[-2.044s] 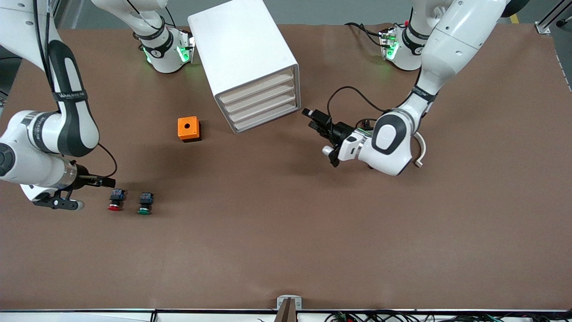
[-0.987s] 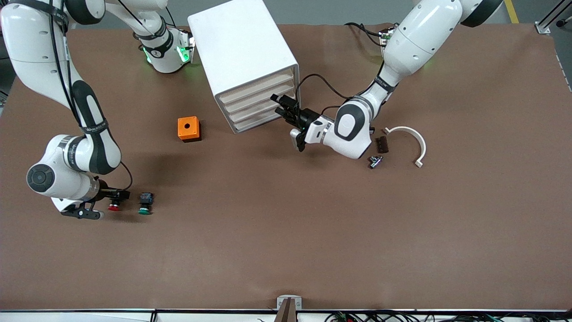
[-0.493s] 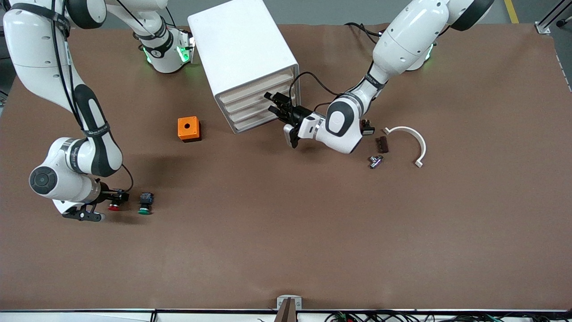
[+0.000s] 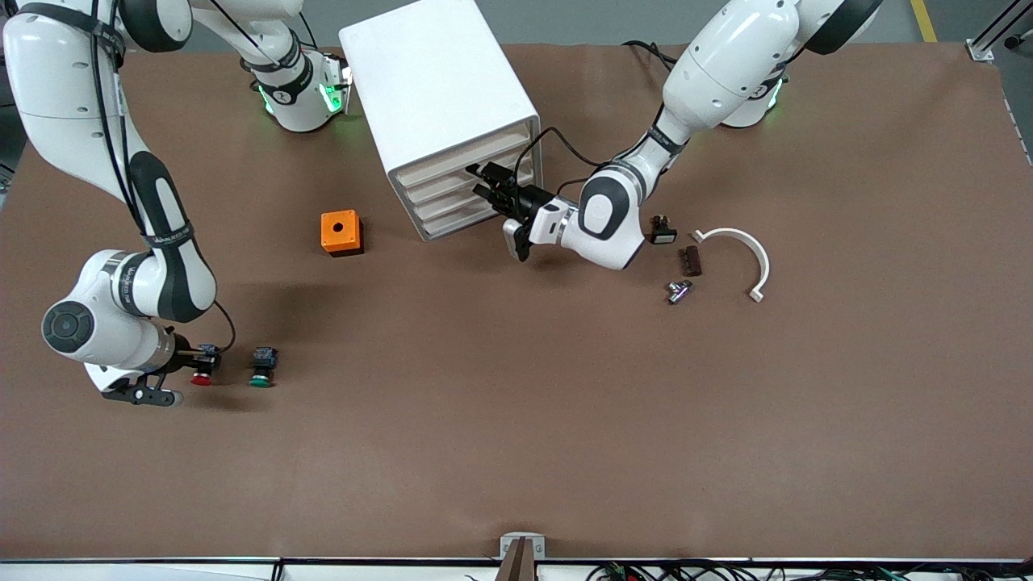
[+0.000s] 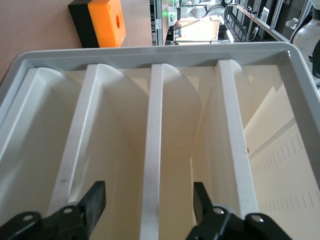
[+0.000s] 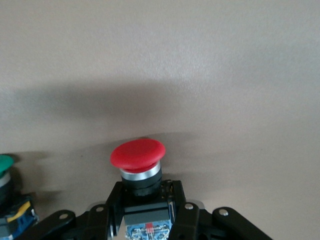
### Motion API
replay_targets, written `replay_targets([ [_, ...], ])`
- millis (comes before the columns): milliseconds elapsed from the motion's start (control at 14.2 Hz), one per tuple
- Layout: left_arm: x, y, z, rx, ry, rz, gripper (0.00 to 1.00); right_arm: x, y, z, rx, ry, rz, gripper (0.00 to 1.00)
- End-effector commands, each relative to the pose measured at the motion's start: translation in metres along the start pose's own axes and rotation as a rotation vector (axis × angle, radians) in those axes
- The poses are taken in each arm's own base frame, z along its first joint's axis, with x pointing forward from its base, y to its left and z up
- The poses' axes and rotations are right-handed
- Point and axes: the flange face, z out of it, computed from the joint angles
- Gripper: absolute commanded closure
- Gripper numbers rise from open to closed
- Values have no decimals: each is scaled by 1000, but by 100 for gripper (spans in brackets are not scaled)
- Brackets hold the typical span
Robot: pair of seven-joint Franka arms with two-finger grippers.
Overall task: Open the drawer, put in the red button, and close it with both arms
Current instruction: 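Pull the drawer open with the left gripper while the right gripper lifts the red button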
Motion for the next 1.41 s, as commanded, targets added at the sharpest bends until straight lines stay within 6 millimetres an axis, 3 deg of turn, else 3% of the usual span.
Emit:
replay_targets([
  [0,-2,4,11,13,20,20,53,6,-4,-18,-1,23,-32,82],
  [211,-2,3,13,6,30,11,88,6,-7,-45,4,31,-72,82],
  [352,1,6,11,6,34,3,99,5,-16,-66,7,15,-74,82],
  [634,9,4,-8,11,61,0,100,-9,-39,-112,20,-46,-26,82],
  [846,21,6,-38,18,101,-37,100,-25,-70,-153,15,-85,39,82],
  [987,33,8,-66,50,106,-56,100,-42,-105,-184,5,-106,102,82],
  [1339,61,12,-137,107,145,-40,100,-89,-199,-236,-34,-137,277,82],
])
